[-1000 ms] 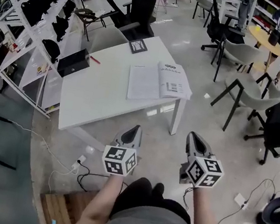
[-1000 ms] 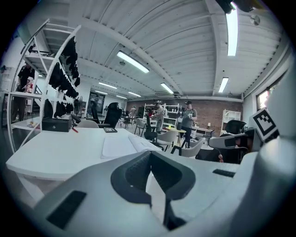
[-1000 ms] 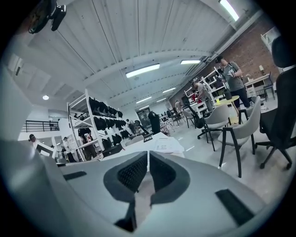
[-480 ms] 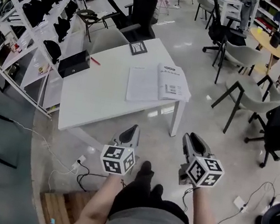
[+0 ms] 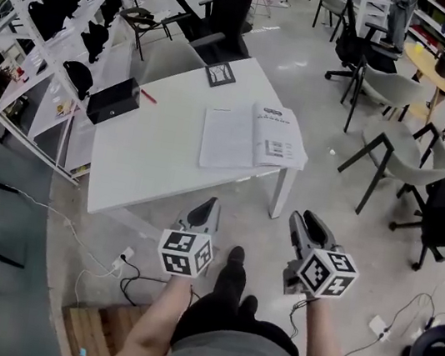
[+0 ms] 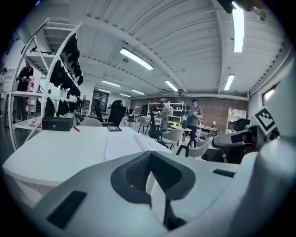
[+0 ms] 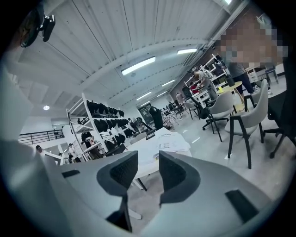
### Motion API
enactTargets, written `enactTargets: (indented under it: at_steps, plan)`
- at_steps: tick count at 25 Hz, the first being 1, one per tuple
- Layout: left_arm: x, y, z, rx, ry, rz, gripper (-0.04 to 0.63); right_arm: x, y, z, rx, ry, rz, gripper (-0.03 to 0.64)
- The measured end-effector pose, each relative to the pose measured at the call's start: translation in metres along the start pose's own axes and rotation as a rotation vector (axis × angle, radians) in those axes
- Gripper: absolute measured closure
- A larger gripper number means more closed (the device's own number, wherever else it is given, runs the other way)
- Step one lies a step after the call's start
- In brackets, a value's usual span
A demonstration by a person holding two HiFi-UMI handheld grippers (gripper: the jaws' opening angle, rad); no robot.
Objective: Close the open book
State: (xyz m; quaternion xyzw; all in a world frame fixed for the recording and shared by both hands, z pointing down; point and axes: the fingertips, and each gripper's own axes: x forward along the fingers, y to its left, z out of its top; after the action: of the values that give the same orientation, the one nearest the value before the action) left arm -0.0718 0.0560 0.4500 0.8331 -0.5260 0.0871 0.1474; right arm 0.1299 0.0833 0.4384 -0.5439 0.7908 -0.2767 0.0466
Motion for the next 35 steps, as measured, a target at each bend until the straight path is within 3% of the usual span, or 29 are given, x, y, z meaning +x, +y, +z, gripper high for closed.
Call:
enactTargets:
  at_steps: [21,35]
  plan:
    - [0.148,0.069,0.033,-0.009,0.061,-0.069,0.589,0.128,-0.048,0.041,0.107,0.008,-0.113,0.474]
    - [0.21,0.088,0.035,-0.015,0.124,-0.163,0.589,0.156,-0.078,0.045,0.165,0.001,-0.24,0.474]
